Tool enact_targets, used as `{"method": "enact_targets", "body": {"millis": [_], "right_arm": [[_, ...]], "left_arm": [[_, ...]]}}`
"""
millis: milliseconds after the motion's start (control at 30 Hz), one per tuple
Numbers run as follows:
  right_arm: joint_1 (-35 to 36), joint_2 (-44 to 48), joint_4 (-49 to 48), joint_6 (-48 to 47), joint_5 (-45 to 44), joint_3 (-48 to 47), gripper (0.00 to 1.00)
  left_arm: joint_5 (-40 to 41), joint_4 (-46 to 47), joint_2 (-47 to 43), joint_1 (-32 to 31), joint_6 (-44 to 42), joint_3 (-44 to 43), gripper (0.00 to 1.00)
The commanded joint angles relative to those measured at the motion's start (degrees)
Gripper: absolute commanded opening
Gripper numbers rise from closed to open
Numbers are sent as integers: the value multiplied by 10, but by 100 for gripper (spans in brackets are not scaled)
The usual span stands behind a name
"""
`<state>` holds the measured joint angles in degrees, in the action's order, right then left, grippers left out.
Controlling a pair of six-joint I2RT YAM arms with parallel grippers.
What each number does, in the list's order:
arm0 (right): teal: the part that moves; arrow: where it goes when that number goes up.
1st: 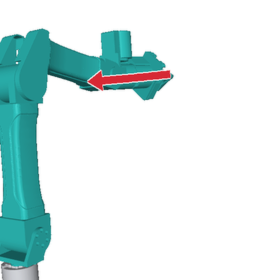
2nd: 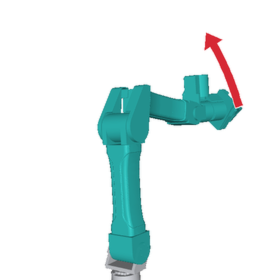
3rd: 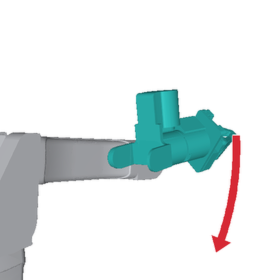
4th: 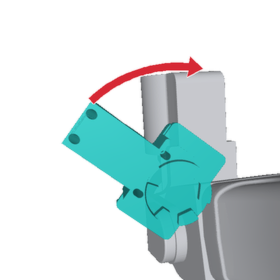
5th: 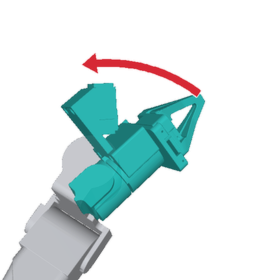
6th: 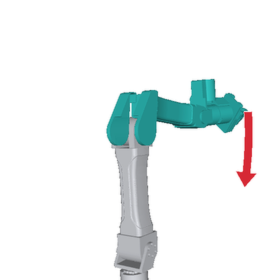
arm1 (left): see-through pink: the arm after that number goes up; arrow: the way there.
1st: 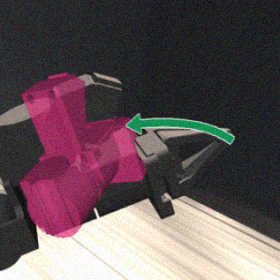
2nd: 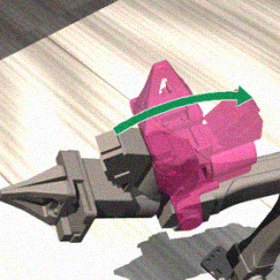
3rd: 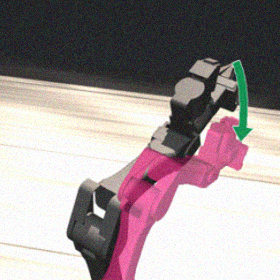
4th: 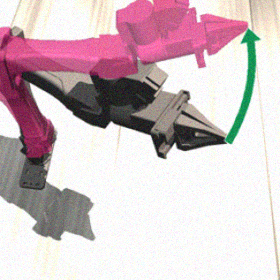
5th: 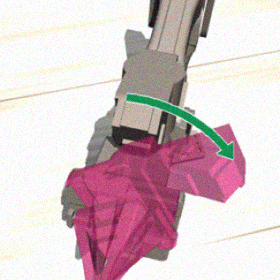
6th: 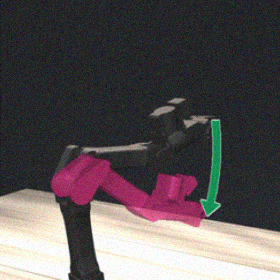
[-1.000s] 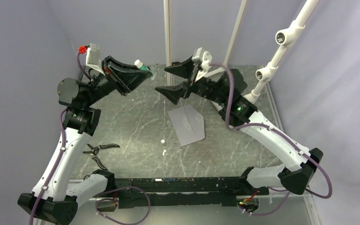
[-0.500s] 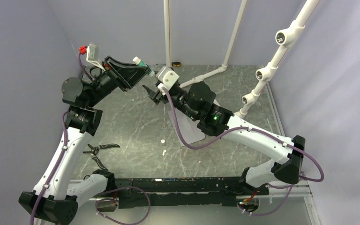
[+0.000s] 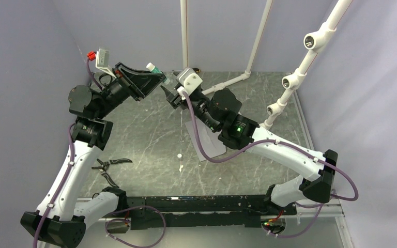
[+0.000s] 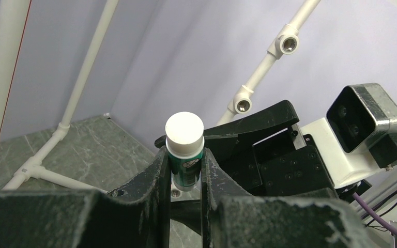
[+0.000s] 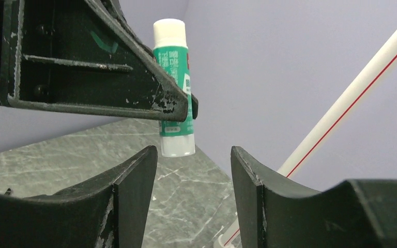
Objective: Place the letter into the envelope and seal it
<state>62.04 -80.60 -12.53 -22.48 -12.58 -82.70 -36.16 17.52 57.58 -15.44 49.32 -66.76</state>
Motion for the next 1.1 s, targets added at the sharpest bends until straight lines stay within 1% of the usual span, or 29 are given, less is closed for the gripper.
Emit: {"method": "enact_targets", "body": {"millis": [0,200,233,300,400,433,467,533,567,600,700,833,967,1067], "right_arm": [[3,8,-16,5,-4,-36,57],[3,2,-8,13,-1,-49,57],[2,1,-4,14,2,-52,55],[1,-4,11,16,6,-62,44],[-3,-4,29,27,27,-70,18],[-7,0,36,36,42,-71,8],[-14,4,44,50,70,-72,0],[-37,21,51,93,136,-66,0],[-57,30,54,121,191,-63,0],[-81,41,50,172,254,-60,0],[-155,64,12,284,416,-43,0],[-195,72,-29,378,565,-43,0],[-204,67,-90,470,643,-39,0],[-206,68,-139,516,665,-28,0]], "left_arm": [[-7,15,-5,1,5,2,3],[-16,13,-3,1,2,1,2],[-17,14,-2,1,2,0,2],[-20,14,-2,1,1,-2,2],[-27,14,-1,1,-3,-6,2],[-29,14,-2,1,-7,-7,2],[-33,17,-3,1,-12,-7,2],[-44,24,-7,2,-26,-5,3],[-54,27,-10,2,-36,-4,3],[-63,31,-13,1,-48,-4,3],[-99,52,-21,1,-73,1,3],[-149,119,-16,1,-55,7,2],[-200,177,4,1,-15,1,2],[-217,208,13,1,6,-3,2]]}}
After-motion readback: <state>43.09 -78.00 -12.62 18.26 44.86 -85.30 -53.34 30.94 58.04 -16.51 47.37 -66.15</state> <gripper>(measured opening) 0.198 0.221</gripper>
